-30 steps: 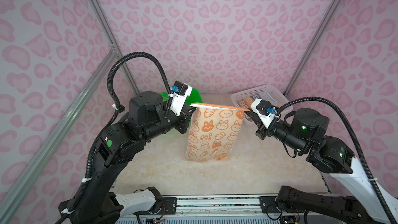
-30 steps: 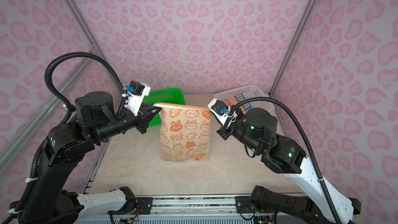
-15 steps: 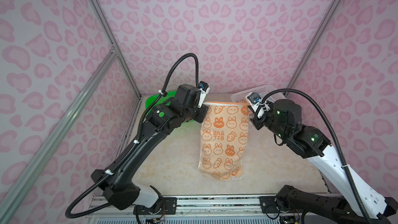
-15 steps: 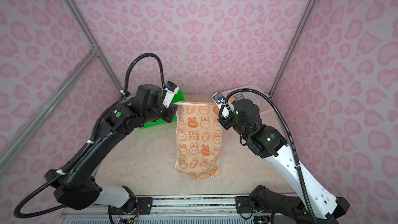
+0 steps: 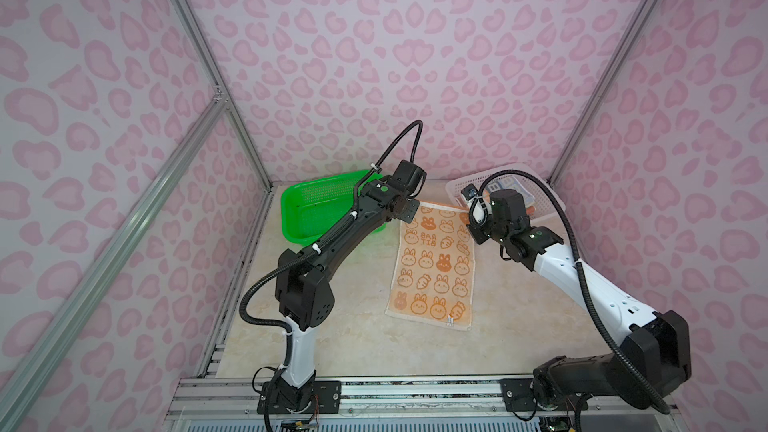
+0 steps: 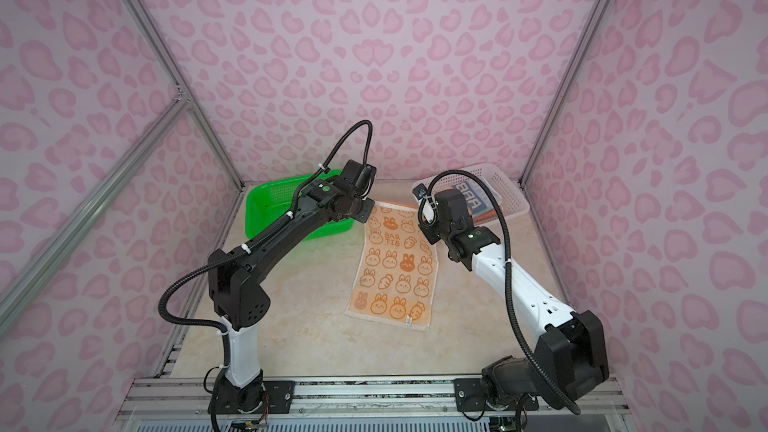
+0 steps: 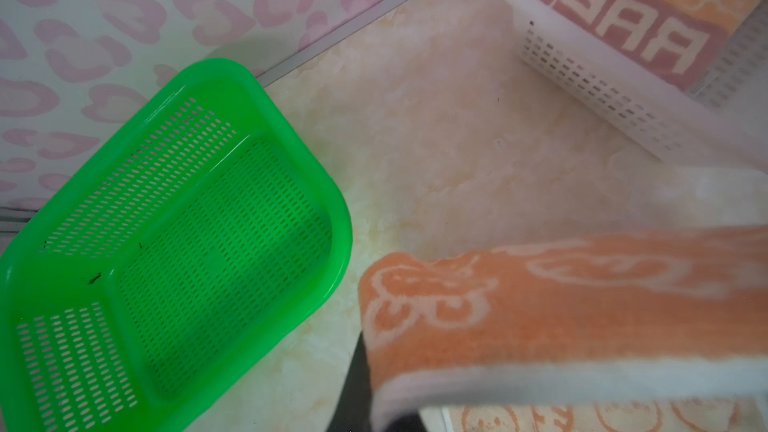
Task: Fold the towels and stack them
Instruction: 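Lay the towel flat on the table, drawing both grippers toward the robot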
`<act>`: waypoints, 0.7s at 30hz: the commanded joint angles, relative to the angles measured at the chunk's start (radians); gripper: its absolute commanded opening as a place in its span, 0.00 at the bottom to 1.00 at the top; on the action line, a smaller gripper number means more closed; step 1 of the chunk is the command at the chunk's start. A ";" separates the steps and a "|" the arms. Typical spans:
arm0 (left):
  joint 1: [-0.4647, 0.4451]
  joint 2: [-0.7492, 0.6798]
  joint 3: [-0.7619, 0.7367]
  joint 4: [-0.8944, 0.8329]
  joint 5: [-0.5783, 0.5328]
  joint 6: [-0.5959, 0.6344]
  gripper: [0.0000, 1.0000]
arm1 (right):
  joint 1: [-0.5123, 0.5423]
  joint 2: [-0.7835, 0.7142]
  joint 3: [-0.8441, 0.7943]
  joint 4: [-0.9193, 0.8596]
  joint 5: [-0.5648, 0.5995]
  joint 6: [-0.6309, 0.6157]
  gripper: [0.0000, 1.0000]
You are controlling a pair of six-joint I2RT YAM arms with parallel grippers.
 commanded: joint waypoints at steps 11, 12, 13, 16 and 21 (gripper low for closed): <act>-0.007 -0.072 -0.201 0.066 -0.102 -0.026 0.03 | -0.006 -0.042 -0.155 -0.009 -0.045 0.138 0.00; -0.011 -0.094 -0.235 0.078 -0.100 -0.030 0.03 | -0.006 -0.059 -0.172 -0.027 -0.065 0.157 0.00; -0.015 -0.116 -0.268 0.084 -0.095 -0.034 0.03 | -0.005 -0.072 -0.189 -0.046 -0.086 0.176 0.00; -0.031 -0.169 -0.347 0.089 -0.093 -0.056 0.03 | 0.003 -0.111 -0.237 -0.097 -0.122 0.233 0.00; -0.068 -0.236 -0.446 0.073 -0.071 -0.084 0.03 | 0.050 -0.175 -0.324 -0.142 -0.130 0.295 0.00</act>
